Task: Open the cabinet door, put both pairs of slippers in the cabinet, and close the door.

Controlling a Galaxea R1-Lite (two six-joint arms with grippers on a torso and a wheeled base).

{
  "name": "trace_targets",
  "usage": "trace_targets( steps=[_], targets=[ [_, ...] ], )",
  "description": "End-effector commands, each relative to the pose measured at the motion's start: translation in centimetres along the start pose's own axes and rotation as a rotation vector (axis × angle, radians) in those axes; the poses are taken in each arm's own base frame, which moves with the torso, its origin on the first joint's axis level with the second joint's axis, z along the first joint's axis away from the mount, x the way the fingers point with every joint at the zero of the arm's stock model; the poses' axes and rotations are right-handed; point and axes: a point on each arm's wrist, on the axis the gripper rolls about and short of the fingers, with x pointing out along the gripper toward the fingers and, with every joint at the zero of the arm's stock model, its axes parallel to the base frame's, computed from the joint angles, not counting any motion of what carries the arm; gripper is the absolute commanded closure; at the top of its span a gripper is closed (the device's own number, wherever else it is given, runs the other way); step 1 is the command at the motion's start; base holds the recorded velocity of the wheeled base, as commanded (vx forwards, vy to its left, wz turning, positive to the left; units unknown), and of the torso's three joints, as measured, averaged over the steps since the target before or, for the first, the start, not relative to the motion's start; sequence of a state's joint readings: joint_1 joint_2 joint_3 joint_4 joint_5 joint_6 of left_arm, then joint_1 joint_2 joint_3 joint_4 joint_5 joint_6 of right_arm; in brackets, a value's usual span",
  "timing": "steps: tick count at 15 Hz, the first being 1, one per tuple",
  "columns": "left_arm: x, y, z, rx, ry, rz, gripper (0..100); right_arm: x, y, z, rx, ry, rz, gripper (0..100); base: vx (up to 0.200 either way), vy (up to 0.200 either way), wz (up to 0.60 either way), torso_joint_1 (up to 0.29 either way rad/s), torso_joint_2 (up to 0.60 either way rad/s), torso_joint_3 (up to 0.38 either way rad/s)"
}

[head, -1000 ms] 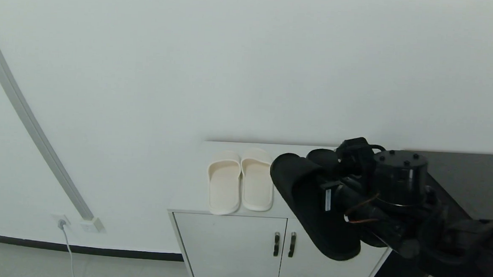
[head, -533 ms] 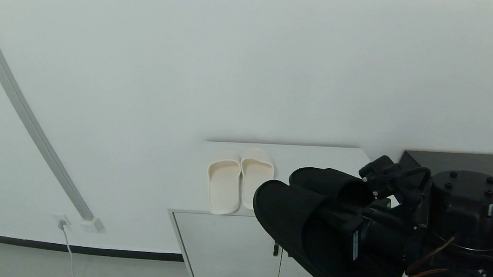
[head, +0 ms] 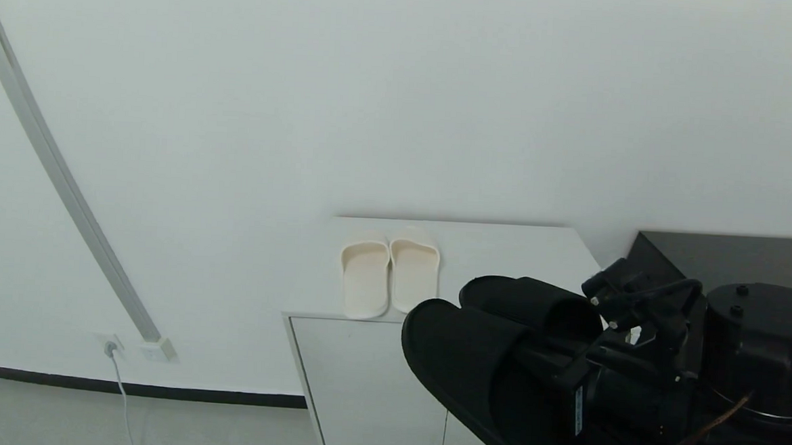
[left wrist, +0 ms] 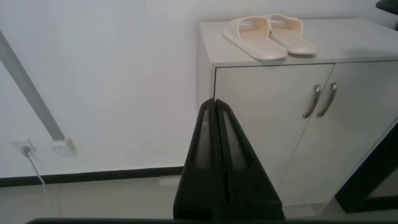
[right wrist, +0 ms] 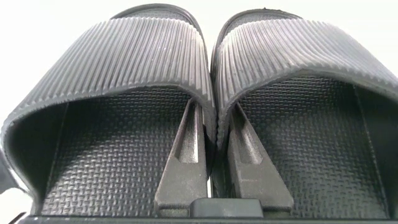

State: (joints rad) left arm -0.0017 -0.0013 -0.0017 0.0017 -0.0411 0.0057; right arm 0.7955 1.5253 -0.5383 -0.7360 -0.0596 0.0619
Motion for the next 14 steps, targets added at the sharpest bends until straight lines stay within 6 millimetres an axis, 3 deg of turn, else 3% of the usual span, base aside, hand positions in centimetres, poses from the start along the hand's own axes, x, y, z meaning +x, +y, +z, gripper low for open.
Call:
trace_targets(
  steps=[1, 14],
  targets=[
    [0.01, 0.0, 0.0, 0.0, 0.001, 0.001, 100, -0.06, -0.03, -0.02, -0.002, -0.001, 0.0, 100, 0.0, 0.0, 0.0, 0.0, 0.0, 0.0],
    [0.01, 0.01, 0.02, 0.0, 0.0, 0.003, 100, -0.38, -0.07, -0.68, -0.018, 0.021, 0.005, 100, 0.0, 0.0, 0.0, -0.017, 0.03, 0.021]
  ],
)
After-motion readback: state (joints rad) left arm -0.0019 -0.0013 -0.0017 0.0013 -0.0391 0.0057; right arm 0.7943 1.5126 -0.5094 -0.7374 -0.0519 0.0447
